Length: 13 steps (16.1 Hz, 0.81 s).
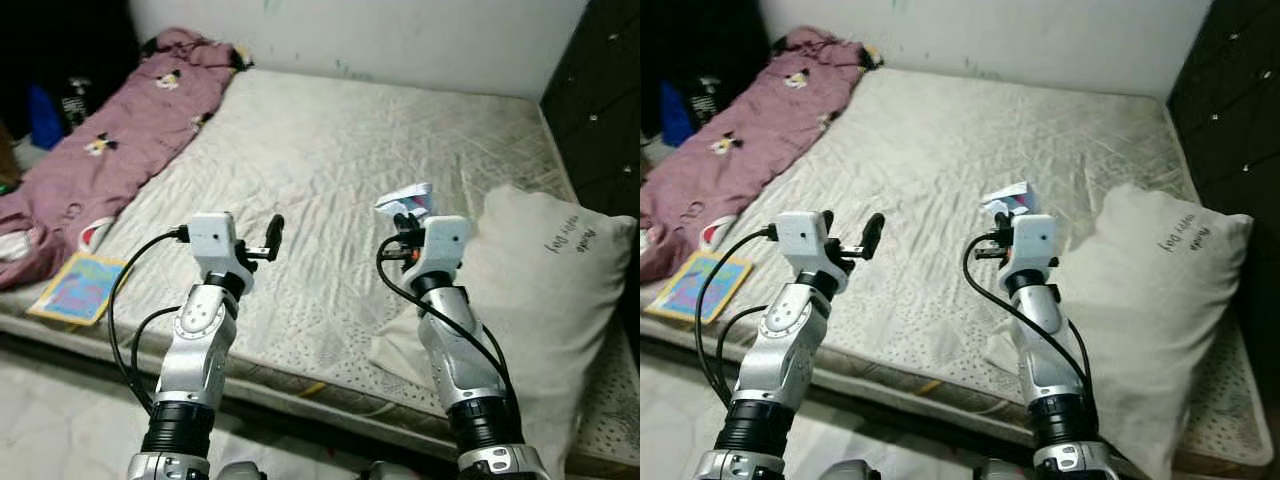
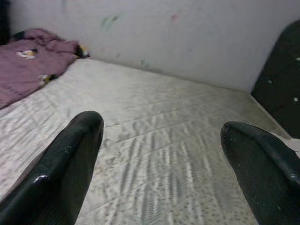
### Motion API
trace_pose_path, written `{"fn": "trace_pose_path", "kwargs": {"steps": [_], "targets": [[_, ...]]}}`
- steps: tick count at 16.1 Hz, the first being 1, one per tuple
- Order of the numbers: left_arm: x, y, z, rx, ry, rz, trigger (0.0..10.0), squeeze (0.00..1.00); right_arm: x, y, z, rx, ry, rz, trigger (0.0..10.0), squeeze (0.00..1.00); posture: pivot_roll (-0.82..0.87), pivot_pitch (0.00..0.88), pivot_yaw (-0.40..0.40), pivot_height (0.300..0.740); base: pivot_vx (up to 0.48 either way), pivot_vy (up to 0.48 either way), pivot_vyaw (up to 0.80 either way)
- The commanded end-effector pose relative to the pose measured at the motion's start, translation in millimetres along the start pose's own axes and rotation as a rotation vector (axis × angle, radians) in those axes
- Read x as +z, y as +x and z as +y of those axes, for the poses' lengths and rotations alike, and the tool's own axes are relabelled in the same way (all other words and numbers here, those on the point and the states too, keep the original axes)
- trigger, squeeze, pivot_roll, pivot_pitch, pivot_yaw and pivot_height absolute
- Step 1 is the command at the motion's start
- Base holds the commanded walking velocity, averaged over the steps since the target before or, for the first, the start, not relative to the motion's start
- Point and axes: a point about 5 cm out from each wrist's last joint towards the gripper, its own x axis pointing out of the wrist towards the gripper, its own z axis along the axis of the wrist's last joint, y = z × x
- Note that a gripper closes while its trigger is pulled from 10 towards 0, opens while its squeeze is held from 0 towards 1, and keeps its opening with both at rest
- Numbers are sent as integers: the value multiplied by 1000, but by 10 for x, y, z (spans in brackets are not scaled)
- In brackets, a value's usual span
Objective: Clean up the room
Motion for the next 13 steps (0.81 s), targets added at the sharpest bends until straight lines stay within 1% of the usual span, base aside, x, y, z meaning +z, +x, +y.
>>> {"fn": "trace_pose_path", "kwargs": {"steps": [1, 2, 3, 7, 10, 11, 13], "targets": [[-12, -2, 40, 20, 12, 13, 10000, 0, 77, 30, 39, 14, -1, -26, 10000, 0, 1, 0, 32, 740, 0, 0, 0], [-14, -2, 47, 30, 10, 13, 10000, 0, 70, 31, 36, 13, 3, -20, 10000, 0, 3, 0, 31, 740, 0, 0, 0], [-15, -2, 51, 33, 7, 13, 10000, 0, 49, 39, 23, 4, 1, -3, 10000, 0, 3, 0, 31, 740, 0, 0, -800], [-19, 4, 55, 36, -1, 15, 10000, 0, 42, 48, 29, 10, -5, 1, 10000, 0, 4, 0, 29, 740, 0, 0, -786], [-24, 10, 45, 26, -5, 17, 10000, 0, 39, 51, 34, 16, -5, 5, 10000, 0, 4, 0, 29, 740, 0, 0, -788], [-17, 14, 29, 6, -22, 9, 10000, 0, 38, 52, 36, 18, -5, 6, 10000, 0, 4, 0, 29, 740, 0, 0, -788], [-13, 23, 25, 5, -22, 9, 10000, 0, 44, 61, 36, 20, -5, 5, 10000, 0, 2, 0, 28, 740, 0, 257, -788]]}}
